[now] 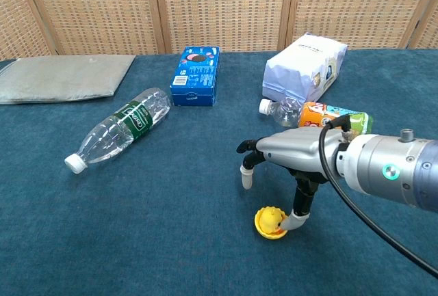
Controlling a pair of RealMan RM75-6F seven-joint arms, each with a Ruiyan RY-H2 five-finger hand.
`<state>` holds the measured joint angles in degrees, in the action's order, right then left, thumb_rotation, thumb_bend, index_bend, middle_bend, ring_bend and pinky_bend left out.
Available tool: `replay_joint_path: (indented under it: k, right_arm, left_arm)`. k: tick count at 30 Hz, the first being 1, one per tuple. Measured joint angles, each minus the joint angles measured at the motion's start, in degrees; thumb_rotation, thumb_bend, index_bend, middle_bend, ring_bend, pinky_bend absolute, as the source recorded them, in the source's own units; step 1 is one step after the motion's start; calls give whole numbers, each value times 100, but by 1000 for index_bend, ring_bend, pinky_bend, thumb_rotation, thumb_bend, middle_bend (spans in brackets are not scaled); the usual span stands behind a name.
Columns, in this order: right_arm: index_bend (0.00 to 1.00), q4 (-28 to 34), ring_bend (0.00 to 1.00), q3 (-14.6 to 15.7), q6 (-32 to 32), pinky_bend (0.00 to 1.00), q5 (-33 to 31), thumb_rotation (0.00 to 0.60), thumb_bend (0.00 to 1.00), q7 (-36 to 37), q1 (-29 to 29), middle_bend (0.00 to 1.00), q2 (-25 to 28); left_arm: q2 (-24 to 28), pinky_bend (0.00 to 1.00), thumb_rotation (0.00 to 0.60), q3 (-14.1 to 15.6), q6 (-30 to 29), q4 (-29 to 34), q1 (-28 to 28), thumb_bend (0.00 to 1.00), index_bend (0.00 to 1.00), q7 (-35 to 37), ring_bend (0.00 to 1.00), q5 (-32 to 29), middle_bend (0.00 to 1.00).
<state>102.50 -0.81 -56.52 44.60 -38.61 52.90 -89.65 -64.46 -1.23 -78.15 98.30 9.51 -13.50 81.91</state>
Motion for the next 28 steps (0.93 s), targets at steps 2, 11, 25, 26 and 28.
replay_joint_path:
  k: [2, 11, 25, 26, 28]
  right_arm:
    - [300, 56, 0, -6, -19, 0, 12, 600, 26, -9, -3, 0, 34]
    - [303, 603, 0, -71, -315, 0, 207, 600, 20, -32, -87, 0, 650]
    - [0, -424, 0, 331, -1786, 0, 2664, 600, 0, 1736, -1374, 0, 1806]
    - [0, -616, 0, 367, -1923, 0, 2814, 600, 0, 1913, -1499, 0, 1836]
    - [0, -1059, 0, 457, -2220, 0, 3096, 600, 0, 2249, -1797, 0, 1886]
  left_arm:
    - [-1, 0, 600, 2, 0, -3, 0, 59, 0, 0, 0, 0, 0]
    - [18, 0, 600, 7, -28, 3, -14, 59, 0, 43, 0, 18, 0]
    - [67, 0, 600, 87, -199, 131, -107, 58, 0, 34, 0, 206, 0]
    - [74, 0, 600, 99, -231, 147, -120, 58, 0, 34, 0, 246, 0]
    - [87, 0, 600, 120, -287, 176, -145, 59, 0, 43, 0, 314, 0]
